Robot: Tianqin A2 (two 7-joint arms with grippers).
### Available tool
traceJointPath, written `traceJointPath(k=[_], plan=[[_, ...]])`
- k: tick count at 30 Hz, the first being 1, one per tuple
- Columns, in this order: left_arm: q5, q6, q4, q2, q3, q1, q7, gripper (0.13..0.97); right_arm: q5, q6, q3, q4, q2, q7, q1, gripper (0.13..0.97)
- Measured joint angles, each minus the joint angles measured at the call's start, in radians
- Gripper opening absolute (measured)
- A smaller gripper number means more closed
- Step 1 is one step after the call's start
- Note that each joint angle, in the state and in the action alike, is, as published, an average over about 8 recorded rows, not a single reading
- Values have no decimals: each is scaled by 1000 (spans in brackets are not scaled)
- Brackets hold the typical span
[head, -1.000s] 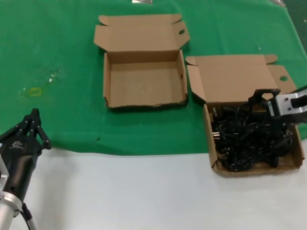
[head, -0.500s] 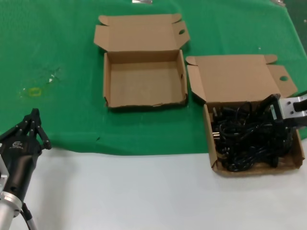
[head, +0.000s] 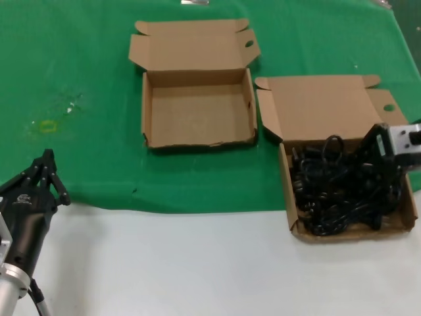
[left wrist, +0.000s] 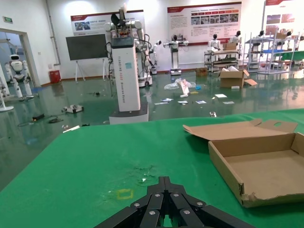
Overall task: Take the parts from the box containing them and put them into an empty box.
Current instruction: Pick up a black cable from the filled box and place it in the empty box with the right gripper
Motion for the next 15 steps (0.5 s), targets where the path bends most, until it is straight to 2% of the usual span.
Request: traceJointPath(k=[2,10,15], plan=[[0,0,0,0,0,0,0,144,6,-20,7,18,9,21,7,224],[0,0,0,0,0,0,0,144,43,-121,32,78,39,120,59,218],[0,0,0,0,0,0,0,144,58,-146,44,70,22,154,106,213]])
